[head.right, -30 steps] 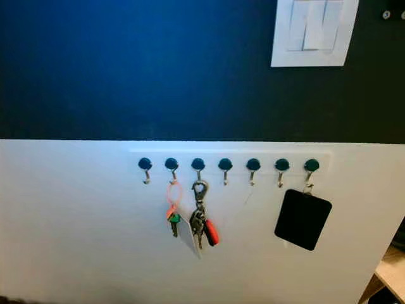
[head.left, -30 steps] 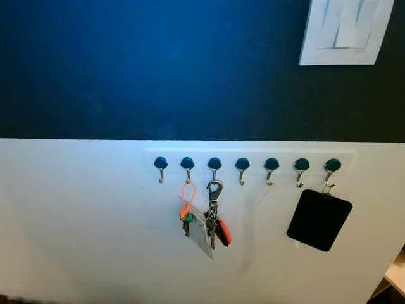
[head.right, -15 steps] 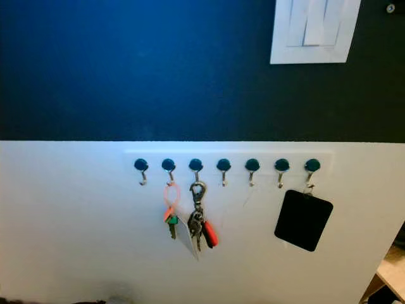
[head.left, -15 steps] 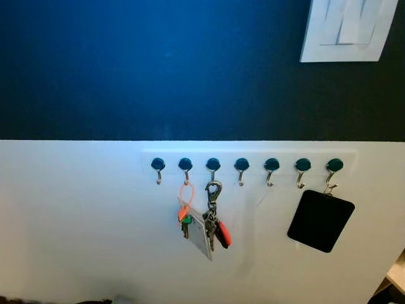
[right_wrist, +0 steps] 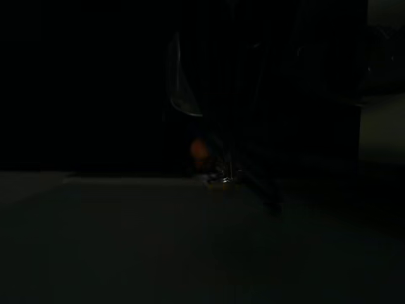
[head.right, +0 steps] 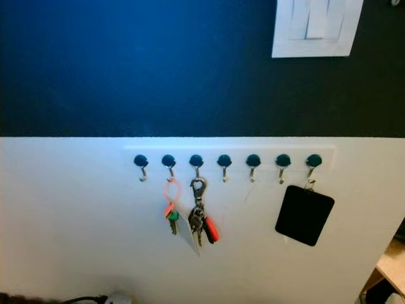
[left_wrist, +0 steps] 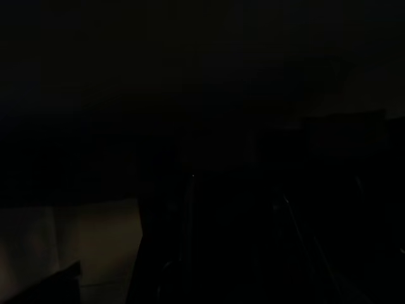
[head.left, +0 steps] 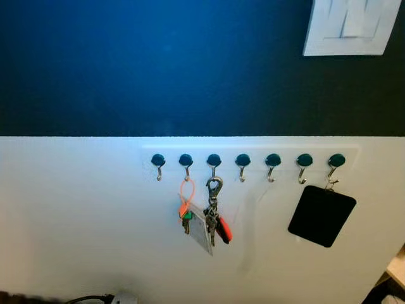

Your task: Hang keys on a hook

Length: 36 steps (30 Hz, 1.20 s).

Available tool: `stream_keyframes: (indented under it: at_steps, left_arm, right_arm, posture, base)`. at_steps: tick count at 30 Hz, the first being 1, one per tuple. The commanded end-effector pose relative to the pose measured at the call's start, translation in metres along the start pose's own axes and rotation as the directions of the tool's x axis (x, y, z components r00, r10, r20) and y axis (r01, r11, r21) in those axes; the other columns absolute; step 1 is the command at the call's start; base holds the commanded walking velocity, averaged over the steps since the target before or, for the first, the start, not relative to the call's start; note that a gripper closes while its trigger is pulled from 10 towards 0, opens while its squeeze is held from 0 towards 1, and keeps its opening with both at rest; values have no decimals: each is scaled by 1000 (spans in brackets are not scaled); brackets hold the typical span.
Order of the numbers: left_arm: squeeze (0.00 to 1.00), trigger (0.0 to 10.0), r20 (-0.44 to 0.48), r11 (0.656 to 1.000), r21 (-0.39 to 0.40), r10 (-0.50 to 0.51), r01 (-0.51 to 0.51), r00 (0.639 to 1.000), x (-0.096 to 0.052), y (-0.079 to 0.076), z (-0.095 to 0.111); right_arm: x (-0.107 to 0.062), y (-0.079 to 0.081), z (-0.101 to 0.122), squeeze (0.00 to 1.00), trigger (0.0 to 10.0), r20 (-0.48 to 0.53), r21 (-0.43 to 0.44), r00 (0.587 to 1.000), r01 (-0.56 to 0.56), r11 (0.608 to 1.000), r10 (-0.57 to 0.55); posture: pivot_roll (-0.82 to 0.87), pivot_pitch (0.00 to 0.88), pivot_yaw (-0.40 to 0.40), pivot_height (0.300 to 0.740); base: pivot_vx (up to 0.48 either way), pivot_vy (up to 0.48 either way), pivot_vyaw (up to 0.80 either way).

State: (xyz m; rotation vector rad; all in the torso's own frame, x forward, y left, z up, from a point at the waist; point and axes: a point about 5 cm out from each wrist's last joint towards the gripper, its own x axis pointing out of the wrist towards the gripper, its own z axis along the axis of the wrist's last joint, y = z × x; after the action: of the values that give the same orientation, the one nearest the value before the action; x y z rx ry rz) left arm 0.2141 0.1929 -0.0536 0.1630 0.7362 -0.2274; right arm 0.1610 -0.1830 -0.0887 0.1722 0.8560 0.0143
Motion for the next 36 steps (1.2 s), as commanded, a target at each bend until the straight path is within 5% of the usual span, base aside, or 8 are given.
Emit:
stream_keyframes:
  at_steps: [1,14,36]
  left_arm:
    - [0,10000,-23,1000,-11,-6,6,1000,-2,-3,-7]
    - [0,10000,-29,1000,-2,-10,10,1000,-3,-4,-7]
    - [0,10000,-87,996,81,-40,47,995,-1,-5,-9]
  right_arm:
    - [0,0,-1,0,10000,-1,13,1000,6,1000,-6]
    - [0,0,0,0,10000,0,14,1000,7,1000,-7]
    - [-1,-2,-1,0,10000,-3,26,1000,15,1000,-15]
  posture:
    - [79,14,41,740]
    - [78,15,44,740]
    - [75,7,60,740]
  base:
    - [-401,0,0]
    - [-404,0,0]
    - [0,0,0]
